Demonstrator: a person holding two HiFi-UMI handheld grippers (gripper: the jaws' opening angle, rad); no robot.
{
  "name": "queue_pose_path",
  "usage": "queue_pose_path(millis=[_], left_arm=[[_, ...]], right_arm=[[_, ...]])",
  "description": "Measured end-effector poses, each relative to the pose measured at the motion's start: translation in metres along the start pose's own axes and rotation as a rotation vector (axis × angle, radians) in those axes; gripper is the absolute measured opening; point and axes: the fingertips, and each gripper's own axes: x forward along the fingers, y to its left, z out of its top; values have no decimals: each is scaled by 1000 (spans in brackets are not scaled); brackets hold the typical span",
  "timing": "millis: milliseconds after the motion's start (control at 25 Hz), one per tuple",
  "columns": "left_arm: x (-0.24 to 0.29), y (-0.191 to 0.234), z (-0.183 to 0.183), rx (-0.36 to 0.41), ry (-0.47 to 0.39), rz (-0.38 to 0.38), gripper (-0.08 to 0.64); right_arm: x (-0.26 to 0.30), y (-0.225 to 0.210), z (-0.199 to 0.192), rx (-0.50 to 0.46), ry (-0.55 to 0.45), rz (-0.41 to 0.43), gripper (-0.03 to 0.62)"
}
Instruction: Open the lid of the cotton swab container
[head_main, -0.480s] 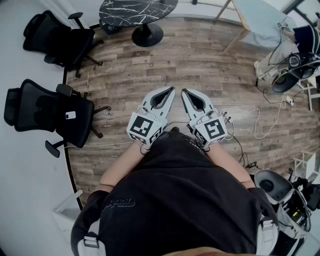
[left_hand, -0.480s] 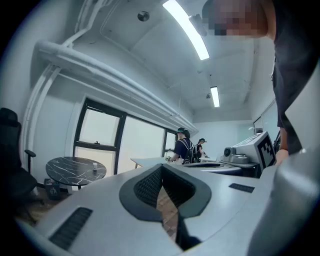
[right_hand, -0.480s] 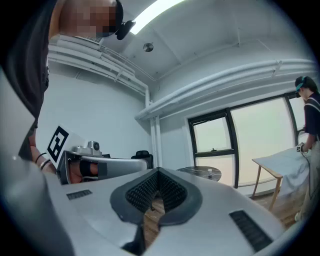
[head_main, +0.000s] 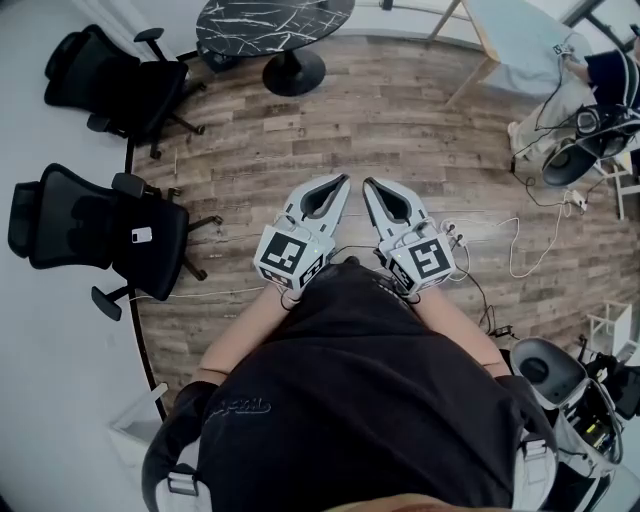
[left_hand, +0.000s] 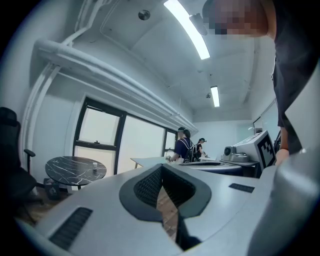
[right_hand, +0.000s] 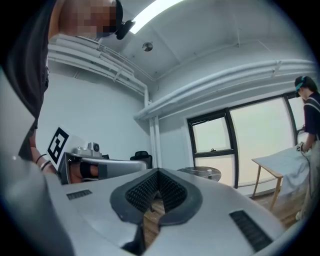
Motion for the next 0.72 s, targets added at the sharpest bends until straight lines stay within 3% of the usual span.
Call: queue_pose_path(millis=[400, 720], left_arm=[[8, 39, 3, -13, 2, -22, 15], [16, 114, 14, 0, 6, -37, 15]], right_arm=[[41, -4, 3, 41, -27, 12, 25], [117, -11, 6, 40, -27, 1, 25]])
